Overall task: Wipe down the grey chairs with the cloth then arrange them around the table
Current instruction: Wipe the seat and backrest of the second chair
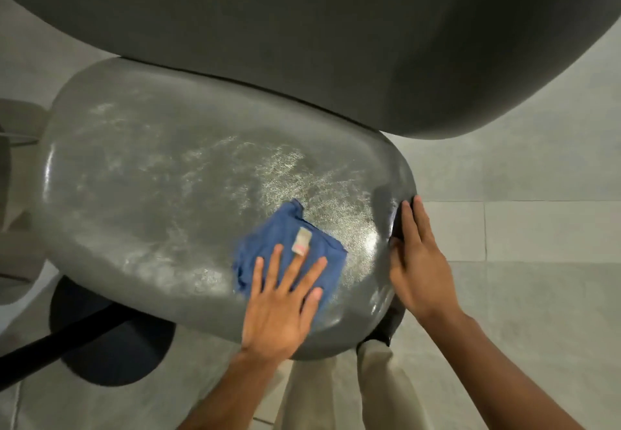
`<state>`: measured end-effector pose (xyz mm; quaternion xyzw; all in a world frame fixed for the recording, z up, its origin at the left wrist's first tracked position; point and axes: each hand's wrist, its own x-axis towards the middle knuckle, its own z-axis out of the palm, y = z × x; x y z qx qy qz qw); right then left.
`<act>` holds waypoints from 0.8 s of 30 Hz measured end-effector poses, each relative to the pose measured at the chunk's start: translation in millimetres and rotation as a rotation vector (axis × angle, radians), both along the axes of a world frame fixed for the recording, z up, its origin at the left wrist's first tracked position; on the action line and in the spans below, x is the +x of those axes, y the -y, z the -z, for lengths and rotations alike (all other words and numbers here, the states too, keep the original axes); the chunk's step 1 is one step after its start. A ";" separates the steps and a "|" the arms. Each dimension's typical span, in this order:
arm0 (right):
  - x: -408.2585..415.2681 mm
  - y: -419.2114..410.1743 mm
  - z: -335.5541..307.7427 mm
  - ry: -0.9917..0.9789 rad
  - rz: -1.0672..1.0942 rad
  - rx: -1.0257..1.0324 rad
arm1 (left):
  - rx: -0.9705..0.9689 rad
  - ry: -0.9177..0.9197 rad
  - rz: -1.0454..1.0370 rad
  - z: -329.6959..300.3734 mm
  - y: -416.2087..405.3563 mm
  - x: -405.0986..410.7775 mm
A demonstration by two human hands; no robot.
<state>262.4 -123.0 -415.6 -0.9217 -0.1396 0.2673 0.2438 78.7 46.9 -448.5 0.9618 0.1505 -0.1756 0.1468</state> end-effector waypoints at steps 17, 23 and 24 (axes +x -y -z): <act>5.4 3.4 -18.5 -0.220 0.525 0.367 | -0.103 0.121 0.007 -10.5 94.8 58.8; 8.0 7.5 -15.5 -0.316 0.607 0.390 | -0.002 0.124 -0.056 -0.3 87.4 117.8; 9.1 9.1 -15.2 -0.316 0.611 0.405 | -0.002 0.130 -0.085 2.8 83.9 142.8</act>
